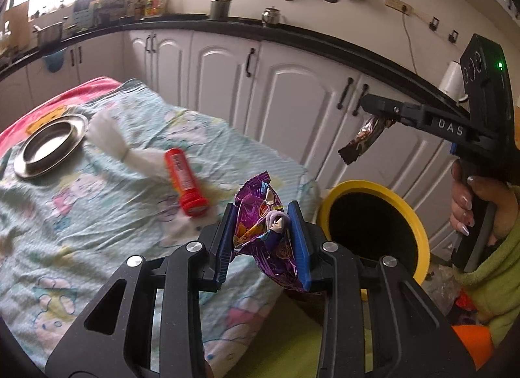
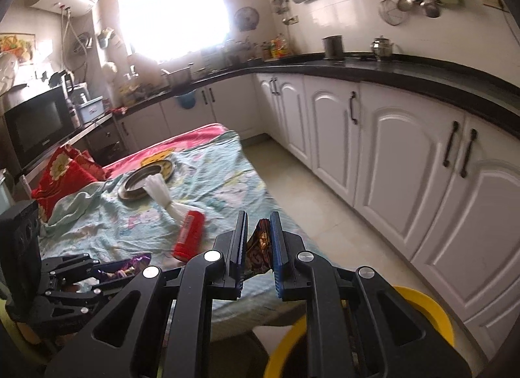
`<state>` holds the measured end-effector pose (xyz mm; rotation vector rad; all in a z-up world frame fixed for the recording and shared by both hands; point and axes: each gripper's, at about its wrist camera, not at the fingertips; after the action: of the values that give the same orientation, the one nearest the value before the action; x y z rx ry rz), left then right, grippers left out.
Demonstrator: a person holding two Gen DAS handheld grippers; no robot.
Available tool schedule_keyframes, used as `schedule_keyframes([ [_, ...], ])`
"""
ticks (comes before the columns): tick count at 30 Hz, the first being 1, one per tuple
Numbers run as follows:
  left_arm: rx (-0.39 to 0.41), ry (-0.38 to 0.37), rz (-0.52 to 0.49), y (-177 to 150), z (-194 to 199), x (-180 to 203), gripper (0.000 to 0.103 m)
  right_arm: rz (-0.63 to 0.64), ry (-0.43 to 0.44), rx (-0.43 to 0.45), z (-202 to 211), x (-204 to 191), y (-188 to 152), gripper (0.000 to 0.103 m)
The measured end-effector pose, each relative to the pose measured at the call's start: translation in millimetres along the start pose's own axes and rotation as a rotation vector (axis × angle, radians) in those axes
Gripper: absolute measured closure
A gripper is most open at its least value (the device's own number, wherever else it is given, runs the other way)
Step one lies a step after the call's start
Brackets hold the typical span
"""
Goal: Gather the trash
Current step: 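Carry the brown and purple wrappers in both tools over the bin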
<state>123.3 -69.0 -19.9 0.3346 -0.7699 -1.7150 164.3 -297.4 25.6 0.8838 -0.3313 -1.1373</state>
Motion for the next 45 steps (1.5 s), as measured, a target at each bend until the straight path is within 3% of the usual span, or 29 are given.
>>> schedule_keyframes([
  [21,-0.026,-0.087,-0.155,17,-32,77,0.077,-0.132,-0.147,0.006,44,73,-69,0.089],
  [45,-0.101,-0.16,-0.257,12,-83,131,0.076,-0.275,-0.181,-0.077,45,124,-132,0.089],
])
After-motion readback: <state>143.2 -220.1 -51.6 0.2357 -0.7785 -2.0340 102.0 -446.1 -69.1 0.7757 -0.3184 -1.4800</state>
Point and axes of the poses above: each gripper's, at about its wrist camera, not at the fingertips, and z roughly against the way its jaws point, x to its right, y to its top, and after that the axes turned 10 degrees about -x, right-handed
